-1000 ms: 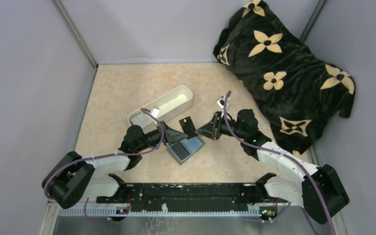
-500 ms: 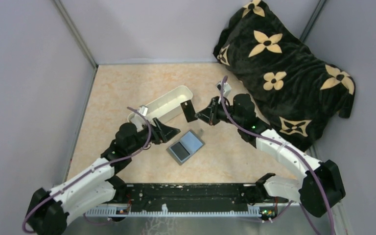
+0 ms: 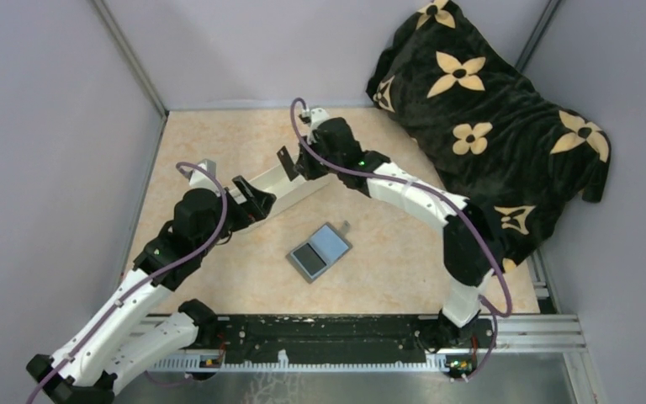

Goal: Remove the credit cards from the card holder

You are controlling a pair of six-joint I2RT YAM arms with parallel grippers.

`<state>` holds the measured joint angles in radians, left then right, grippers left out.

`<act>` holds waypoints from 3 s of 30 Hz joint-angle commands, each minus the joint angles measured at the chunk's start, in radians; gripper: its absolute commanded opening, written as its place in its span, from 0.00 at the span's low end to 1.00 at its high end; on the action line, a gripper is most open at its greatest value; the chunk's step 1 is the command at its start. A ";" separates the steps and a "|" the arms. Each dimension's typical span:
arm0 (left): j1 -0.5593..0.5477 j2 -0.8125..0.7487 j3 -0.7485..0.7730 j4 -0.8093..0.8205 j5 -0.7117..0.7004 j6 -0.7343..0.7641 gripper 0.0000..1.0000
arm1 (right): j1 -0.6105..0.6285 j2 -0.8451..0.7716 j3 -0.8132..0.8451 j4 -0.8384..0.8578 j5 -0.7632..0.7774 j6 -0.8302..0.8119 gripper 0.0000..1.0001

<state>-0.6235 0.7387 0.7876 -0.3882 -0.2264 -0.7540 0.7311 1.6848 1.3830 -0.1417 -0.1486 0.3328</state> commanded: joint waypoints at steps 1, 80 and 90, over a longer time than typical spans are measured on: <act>0.019 0.004 0.045 -0.172 -0.113 0.023 1.00 | 0.067 0.161 0.234 -0.147 0.122 -0.107 0.00; 0.031 -0.049 -0.034 -0.206 -0.089 0.067 1.00 | 0.277 0.771 0.993 -0.568 0.262 -0.229 0.00; 0.031 -0.051 -0.034 -0.213 -0.084 0.065 1.00 | 0.284 0.777 0.973 -0.553 0.259 -0.229 0.00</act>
<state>-0.5983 0.7029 0.7578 -0.5869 -0.3050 -0.7048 1.0023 2.4496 2.3314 -0.7406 0.1101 0.0971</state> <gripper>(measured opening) 0.997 0.006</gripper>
